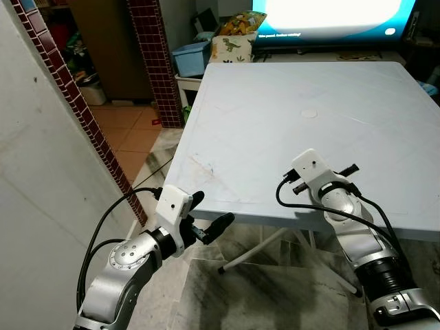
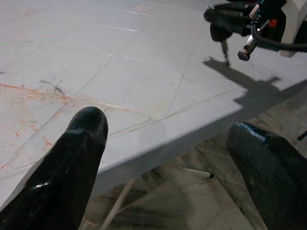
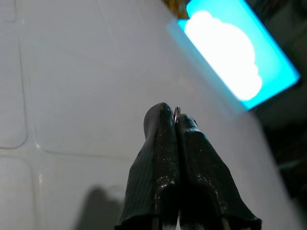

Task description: Hang keys on a hook

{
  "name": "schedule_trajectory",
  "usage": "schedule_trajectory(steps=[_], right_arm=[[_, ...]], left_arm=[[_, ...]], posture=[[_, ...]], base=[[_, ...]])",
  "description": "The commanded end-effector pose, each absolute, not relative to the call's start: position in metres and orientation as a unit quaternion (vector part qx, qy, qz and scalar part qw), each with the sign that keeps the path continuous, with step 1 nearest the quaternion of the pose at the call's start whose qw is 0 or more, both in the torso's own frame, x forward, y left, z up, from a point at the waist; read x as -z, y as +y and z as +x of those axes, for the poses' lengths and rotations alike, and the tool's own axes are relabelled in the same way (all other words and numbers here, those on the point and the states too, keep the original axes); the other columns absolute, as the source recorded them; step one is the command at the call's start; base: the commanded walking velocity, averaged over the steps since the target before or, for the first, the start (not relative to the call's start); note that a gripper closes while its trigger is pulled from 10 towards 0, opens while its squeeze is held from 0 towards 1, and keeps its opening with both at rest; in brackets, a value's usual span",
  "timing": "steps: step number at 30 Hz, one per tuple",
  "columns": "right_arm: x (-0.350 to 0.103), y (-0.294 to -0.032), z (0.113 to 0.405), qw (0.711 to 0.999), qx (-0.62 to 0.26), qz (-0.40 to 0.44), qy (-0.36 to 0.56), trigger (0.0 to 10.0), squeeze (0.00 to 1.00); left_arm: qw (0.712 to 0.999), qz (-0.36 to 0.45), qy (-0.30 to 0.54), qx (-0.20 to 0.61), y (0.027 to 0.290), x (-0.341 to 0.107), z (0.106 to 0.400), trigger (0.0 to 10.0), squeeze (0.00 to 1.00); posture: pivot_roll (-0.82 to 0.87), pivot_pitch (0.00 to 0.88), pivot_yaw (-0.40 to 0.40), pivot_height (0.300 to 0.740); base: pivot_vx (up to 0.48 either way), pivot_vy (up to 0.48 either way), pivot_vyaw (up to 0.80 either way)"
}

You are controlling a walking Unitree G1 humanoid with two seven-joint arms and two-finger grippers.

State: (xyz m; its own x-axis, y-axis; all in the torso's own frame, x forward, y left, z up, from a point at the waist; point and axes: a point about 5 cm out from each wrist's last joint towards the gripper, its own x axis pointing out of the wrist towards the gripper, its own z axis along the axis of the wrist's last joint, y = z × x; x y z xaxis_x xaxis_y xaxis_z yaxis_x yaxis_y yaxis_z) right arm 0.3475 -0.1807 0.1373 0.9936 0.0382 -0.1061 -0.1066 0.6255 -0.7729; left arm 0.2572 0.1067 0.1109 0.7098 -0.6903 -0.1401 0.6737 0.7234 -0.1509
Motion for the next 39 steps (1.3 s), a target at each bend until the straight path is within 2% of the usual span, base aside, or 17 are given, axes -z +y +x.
schedule_trajectory(steps=[1, 5, 6, 8, 9, 10, 11, 12, 15, 22, 24, 30, 35, 39], right_arm=[[-0.151, -0.17, 0.35, 0.882, -0.053, -0.467, -0.005, 0.0, 0.0], [-0.157, -0.167, 0.349, 0.844, -0.069, -0.531, -0.036, 0.0, 0.0], [-0.158, -0.167, 0.349, 0.825, -0.078, -0.557, -0.044, 0.5, 0.0], [-0.158, -0.168, 0.349, 0.804, -0.09, -0.586, -0.049, 4.0, 0.0], [-0.158, -0.169, 0.349, 0.802, -0.092, -0.589, -0.048, 4.0, 0.0], [-0.16, -0.171, 0.349, 0.814, -0.092, -0.572, -0.045, 10.0, 0.0], [-0.16, -0.171, 0.349, 0.814, -0.092, -0.572, -0.045, 10.0, 0.0], [-0.163, -0.174, 0.35, 0.831, -0.091, -0.547, -0.04, 10.0, 0.0], [-0.18, -0.18, 0.35, 0.908, -0.084, -0.407, -0.054, 10.0, 0.0], [-0.194, -0.173, 0.347, 0.94, -0.08, -0.317, -0.095, 10.0, 0.0], [-0.208, -0.162, 0.344, 0.954, -0.094, -0.251, -0.138, 10.0, 0.0], [-0.231, -0.143, 0.338, 0.955, -0.15, -0.175, -0.187, 10.0, 0.0], [-0.241, -0.134, 0.333, 0.946, -0.193, -0.166, -0.203, 10.0, 0.0], [-0.234, -0.116, 0.315, 0.927, -0.318, -0.116, -0.161, 10.0, 0.0]], left_arm=[[0.926, -0.034, 0.085, 0.367, 0.109, -0.116, 0.26, 10.0, 0.0], [0.926, -0.033, 0.085, 0.367, 0.108, -0.115, 0.259, 10.0, 0.0], [0.926, -0.033, 0.085, 0.367, 0.108, -0.115, 0.259, 10.0, 0.0], [0.926, -0.033, 0.085, 0.367, 0.108, -0.115, 0.259, 10.0, 0.0], [0.926, -0.033, 0.085, 0.367, 0.109, -0.115, 0.259, 10.0, 0.0], [0.926, -0.033, 0.085, 0.366, 0.108, -0.115, 0.259, 10.0, 0.0], [0.926, -0.033, 0.085, 0.366, 0.108, -0.115, 0.259, 10.0, 0.0], [0.927, -0.032, 0.085, 0.365, 0.108, -0.115, 0.259, 10.0, 0.0], [0.938, -0.025, 0.073, 0.339, 0.112, -0.117, 0.262, 10.0, 0.0], [0.963, -0.018, 0.037, 0.268, 0.122, -0.124, 0.274, 10.0, 0.0], [0.974, -0.006, 0.015, 0.224, 0.129, -0.129, 0.281, 10.0, 0.0], [0.977, 0.0, 0.008, 0.213, 0.132, -0.13, 0.283, 10.0, 0.0], [0.978, 0.0, 0.006, 0.21, 0.132, -0.13, 0.283, 10.0, 0.0], [0.98, 0.001, 0.002, 0.2, 0.132, -0.128, 0.284, 10.0, 0.0]], posture=[[-0.03, 0.027, 0.117, 0.74], [-0.03, 0.027, 0.118, 0.74], [-0.03, 0.027, 0.118, 0.74], [-0.04, 0.024, 0.12, 0.74], [-0.04, 0.024, 0.12, 0.74], [-0.04, 0.022, 0.119, 0.74], [-0.04, 0.022, 0.119, 0.74], [-0.04, 0.022, 0.119, 0.74], [-0.04, 0.02, 0.117, 0.74], [-0.04, 0.016, 0.117, 0.74], [-0.04, 0.016, 0.117, 0.74], [-0.04, 0.006, 0.119, 0.74], [-0.04, 0.0, 0.117, 0.74], [-0.04, 0.0, 0.112, 0.74]], base=[[0.0, 0.0, 0.0], [0.0, 0.0, 0.0], [0.0, 0.0, 0.0], [0.0, 0.0, 0.0], [0.0, 0.0, 0.0], [0.0, 0.0, 0.0], [0.0, 0.0, 0.0], [0.0, 0.0, 0.0], [0.0, 0.0, 0.0], [0.0, 0.0, 0.0], [0.0, 0.0, 0.0], [0.0, 0.0, 0.0], [0.0, 0.0, 0.0], [0.0, 0.0, 0.0]])
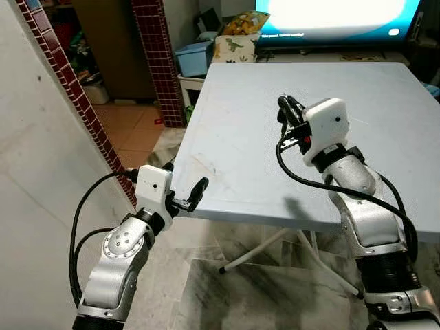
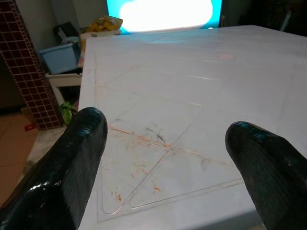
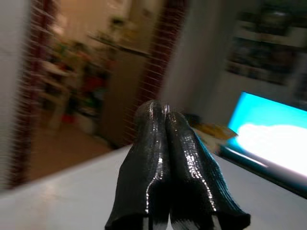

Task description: Hang keys on a hook

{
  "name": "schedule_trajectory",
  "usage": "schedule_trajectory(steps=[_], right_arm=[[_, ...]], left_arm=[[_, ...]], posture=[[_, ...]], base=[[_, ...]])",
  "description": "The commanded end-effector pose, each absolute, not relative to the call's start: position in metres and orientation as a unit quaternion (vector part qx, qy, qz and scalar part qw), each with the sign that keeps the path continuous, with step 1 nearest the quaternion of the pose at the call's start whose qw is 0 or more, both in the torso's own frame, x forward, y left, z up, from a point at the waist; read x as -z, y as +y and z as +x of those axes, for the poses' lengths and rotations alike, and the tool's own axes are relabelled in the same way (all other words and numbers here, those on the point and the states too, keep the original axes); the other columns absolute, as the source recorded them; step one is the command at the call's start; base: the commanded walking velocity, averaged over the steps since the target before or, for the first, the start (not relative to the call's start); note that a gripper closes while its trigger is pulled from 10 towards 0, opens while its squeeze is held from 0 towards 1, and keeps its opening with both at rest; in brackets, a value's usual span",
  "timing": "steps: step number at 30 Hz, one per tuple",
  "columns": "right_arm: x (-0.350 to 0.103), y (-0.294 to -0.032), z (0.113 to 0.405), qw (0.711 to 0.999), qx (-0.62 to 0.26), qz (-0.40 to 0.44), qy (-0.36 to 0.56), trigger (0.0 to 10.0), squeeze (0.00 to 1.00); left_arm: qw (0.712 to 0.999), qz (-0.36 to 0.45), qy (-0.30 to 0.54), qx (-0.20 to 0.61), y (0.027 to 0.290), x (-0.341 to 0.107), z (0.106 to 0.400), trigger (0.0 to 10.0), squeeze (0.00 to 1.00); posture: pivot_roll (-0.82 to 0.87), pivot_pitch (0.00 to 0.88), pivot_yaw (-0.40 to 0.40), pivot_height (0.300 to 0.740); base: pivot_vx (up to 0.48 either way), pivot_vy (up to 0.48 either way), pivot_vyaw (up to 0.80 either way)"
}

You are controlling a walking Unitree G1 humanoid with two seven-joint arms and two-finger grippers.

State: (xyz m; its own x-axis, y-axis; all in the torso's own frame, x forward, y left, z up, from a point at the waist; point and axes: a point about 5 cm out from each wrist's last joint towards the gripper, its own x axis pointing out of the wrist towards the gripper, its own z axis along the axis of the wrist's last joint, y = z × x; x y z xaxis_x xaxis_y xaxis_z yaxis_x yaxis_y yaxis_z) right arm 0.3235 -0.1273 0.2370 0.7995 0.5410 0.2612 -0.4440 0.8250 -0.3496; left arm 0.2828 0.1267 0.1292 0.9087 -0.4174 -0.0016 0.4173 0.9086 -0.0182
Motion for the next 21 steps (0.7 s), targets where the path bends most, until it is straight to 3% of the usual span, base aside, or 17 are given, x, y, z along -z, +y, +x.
schedule_trajectory(steps=[1, 5, 21], right_arm=[[-0.23, -0.113, 0.309, 0.921, -0.345, -0.106, -0.148, 10.0, 0.0], [-0.216, -0.113, 0.292, 0.9, -0.414, -0.091, -0.104, 10.0, 0.0], [-0.211, -0.125, 0.278, 0.882, -0.465, -0.056, -0.055, 10.0, 0.0]], left_arm=[[0.98, 0.002, 0.001, 0.197, 0.132, -0.128, 0.284, 10.0, 0.0], [0.983, 0.008, -0.003, 0.186, 0.136, -0.128, 0.285, 10.0, 0.0], [0.993, 0.052, -0.031, 0.099, 0.157, -0.133, 0.293, 10.0, 0.0]], posture=[[-0.04, 0.0, 0.112, 0.74], [-0.04, 0.0, 0.111, 0.74], [-0.04, 0.0, 0.112, 0.74]], base=[[0.0, 0.0, 0.0], [0.0, 0.0, 0.0], [0.0, 0.0, 0.0]])
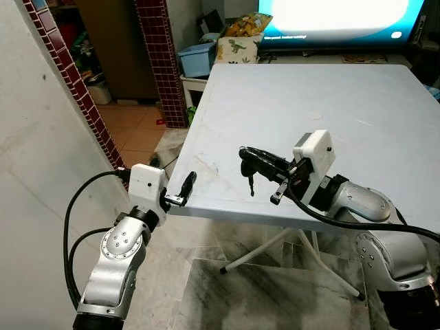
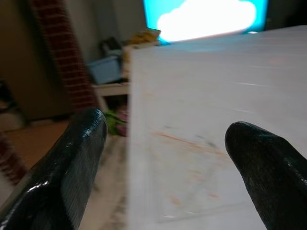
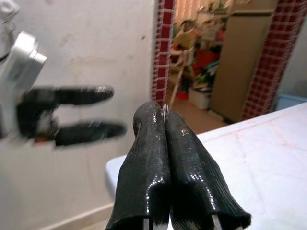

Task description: Hang keys on a hook

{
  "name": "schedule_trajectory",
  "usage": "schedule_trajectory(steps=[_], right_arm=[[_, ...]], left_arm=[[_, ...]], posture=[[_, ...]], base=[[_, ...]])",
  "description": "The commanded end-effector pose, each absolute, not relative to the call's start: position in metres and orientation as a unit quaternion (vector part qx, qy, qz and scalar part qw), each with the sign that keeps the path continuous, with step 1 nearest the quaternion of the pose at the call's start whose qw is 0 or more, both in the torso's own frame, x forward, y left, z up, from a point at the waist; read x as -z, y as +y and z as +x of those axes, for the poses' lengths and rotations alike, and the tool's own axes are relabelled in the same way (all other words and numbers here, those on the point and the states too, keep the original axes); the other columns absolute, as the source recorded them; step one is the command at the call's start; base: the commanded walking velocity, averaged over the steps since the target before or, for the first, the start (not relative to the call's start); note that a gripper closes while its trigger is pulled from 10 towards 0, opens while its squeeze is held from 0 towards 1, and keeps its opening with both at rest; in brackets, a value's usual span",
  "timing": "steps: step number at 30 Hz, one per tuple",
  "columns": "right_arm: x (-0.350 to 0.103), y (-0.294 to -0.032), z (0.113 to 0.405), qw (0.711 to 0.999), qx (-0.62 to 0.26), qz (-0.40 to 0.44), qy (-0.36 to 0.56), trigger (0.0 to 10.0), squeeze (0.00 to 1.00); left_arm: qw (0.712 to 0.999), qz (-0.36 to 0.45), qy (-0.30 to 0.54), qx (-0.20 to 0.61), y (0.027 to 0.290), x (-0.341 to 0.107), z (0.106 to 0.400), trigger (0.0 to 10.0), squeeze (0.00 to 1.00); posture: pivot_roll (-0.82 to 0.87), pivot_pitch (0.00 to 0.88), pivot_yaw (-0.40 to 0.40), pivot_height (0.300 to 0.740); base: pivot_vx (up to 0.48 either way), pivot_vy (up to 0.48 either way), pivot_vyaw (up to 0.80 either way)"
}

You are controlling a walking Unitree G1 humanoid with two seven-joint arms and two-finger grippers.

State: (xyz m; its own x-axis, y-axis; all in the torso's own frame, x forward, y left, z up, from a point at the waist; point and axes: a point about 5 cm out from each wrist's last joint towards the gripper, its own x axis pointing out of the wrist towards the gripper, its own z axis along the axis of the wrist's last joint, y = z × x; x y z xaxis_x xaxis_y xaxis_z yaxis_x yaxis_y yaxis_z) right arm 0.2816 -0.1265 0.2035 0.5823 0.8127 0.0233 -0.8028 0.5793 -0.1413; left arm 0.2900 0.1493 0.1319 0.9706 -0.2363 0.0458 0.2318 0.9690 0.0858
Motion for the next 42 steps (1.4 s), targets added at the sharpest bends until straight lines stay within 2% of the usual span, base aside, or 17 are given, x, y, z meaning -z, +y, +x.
schedule_trajectory(steps=[1, 18, 22, 33, 42], right_arm=[[-0.21, -0.125, 0.277, 0.882, -0.466, -0.054, -0.053, 10.0, 0.0], [-0.208, -0.119, 0.276, 0.88, -0.468, -0.065, -0.053, 10.0, 0.0], [-0.206, -0.119, 0.28, 0.89, -0.447, -0.063, -0.056, 10.0, 0.0], [-0.198, -0.123, 0.291, 0.916, -0.391, -0.066, -0.059, 10.0, 0.0], [-0.196, -0.121, 0.297, 0.922, -0.377, -0.06, -0.067, 10.0, 0.0]], left_arm=[[0.994, 0.054, -0.031, 0.094, 0.159, -0.133, 0.293, 10.0, 0.0], [0.993, 0.067, -0.039, 0.084, 0.157, -0.133, 0.295, 10.0, 0.0], [0.994, 0.08, -0.033, 0.062, 0.163, -0.131, 0.296, 10.0, 0.0], [0.995, 0.068, -0.023, 0.063, 0.16, -0.127, 0.294, 10.0, 0.0], [0.996, 0.06, -0.016, 0.057, 0.157, -0.124, 0.296, 10.0, 0.0]], posture=[[-0.04, 0.0, 0.112, 0.74], [-0.04, 0.002, 0.113, 0.74], [-0.04, 0.002, 0.113, 0.74], [-0.03, 0.002, 0.12, 0.74], [-0.03, 0.0, 0.117, 0.74]], base=[[0.0, 0.0, 0.0], [0.0, 0.0, 0.69], [0.0, 0.0, 0.71], [0.0, 0.0, 0.71], [0.0, 0.0, 0.71]])
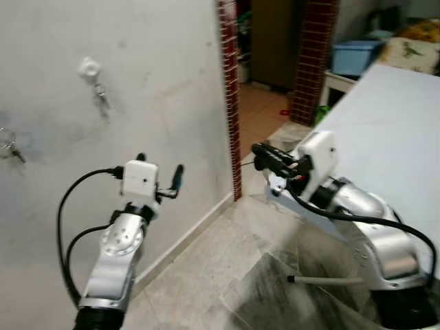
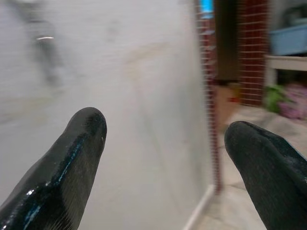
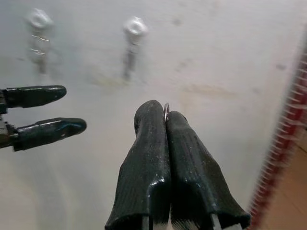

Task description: Hang keys on a hook

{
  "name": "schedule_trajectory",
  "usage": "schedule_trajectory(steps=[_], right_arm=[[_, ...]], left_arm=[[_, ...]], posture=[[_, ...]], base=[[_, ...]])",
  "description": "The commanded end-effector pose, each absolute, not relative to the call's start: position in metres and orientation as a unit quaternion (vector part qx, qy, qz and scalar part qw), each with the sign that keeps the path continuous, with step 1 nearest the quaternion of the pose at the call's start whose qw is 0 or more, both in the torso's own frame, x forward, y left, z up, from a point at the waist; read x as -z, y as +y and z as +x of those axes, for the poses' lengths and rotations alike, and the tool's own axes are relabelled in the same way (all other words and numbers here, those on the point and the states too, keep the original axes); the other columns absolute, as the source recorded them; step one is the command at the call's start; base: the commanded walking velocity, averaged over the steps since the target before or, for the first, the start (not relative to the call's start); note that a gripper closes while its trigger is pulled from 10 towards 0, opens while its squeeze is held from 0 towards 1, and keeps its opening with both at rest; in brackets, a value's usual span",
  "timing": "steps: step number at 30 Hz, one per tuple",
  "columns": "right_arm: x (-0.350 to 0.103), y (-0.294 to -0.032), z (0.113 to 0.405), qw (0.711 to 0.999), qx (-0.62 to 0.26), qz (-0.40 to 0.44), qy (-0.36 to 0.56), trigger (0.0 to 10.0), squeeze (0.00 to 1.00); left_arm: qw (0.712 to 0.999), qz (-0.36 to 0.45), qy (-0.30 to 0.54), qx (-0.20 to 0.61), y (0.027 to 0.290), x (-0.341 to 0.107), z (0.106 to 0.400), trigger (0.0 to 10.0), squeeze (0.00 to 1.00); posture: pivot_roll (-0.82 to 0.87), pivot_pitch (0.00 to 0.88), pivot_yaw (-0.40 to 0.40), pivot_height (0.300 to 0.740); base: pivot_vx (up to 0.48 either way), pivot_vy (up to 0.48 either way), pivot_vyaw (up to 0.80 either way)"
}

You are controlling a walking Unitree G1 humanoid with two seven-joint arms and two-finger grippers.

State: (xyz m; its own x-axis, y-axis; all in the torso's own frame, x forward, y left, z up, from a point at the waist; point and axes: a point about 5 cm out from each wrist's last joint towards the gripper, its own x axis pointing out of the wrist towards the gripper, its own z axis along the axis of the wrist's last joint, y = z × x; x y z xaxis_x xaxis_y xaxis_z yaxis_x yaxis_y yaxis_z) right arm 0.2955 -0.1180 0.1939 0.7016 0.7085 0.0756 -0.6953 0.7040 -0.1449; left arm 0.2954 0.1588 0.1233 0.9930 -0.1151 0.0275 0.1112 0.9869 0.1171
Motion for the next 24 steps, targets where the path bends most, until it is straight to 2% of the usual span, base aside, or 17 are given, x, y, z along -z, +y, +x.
schedule_trajectory(steps=[1, 8, 13, 18, 23, 24], right_arm=[[-0.196, -0.119, 0.297, 0.921, -0.379, -0.06, -0.068, 10.0, 0.0], [-0.194, -0.116, 0.298, 0.913, -0.396, -0.07, -0.064, 10.0, 0.0], [-0.194, -0.113, 0.303, 0.906, -0.412, -0.077, -0.055, 10.0, 0.0], [-0.193, -0.11, 0.304, 0.903, -0.419, -0.08, -0.053, 10.0, 0.0], [-0.195, -0.105, 0.306, 0.903, -0.419, -0.078, -0.061, 10.0, 0.0], [-0.195, -0.105, 0.306, 0.903, -0.418, -0.077, -0.063, 10.0, 0.0]], left_arm=[[0.997, 0.058, -0.019, 0.053, 0.156, -0.124, 0.297, 10.0, 0.0], [0.998, 0.042, -0.029, 0.035, 0.155, -0.127, 0.296, 10.0, 0.0], [0.999, 0.028, -0.028, 0.002, 0.158, -0.126, 0.297, 10.0, 0.0], [0.999, 0.029, -0.039, 0.002, 0.158, -0.126, 0.296, 10.0, 0.0], [0.999, 0.034, -0.039, 0.005, 0.157, -0.127, 0.296, 10.0, 0.0], [0.999, 0.036, -0.04, 0.007, 0.157, -0.127, 0.296, 10.0, 0.0]], posture=[[-0.03, 0.0, 0.104, 0.74], [-0.02, 0.0, 0.05, 0.74], [-0.02, 0.0, -0.028, 0.74], [-0.02, 0.0, -0.033, 0.74], [-0.02, 0.0, -0.016, 0.74], [-0.02, 0.0, 0.008, 0.74]], base=[[0.0, 0.0, 0.7], [0.0, 0.0, 0.71], [0.0, 0.0, 0.71], [0.0, 0.0, 0.71], [0.0, 0.0, 0.71], [0.0, 0.0, 0.71]])
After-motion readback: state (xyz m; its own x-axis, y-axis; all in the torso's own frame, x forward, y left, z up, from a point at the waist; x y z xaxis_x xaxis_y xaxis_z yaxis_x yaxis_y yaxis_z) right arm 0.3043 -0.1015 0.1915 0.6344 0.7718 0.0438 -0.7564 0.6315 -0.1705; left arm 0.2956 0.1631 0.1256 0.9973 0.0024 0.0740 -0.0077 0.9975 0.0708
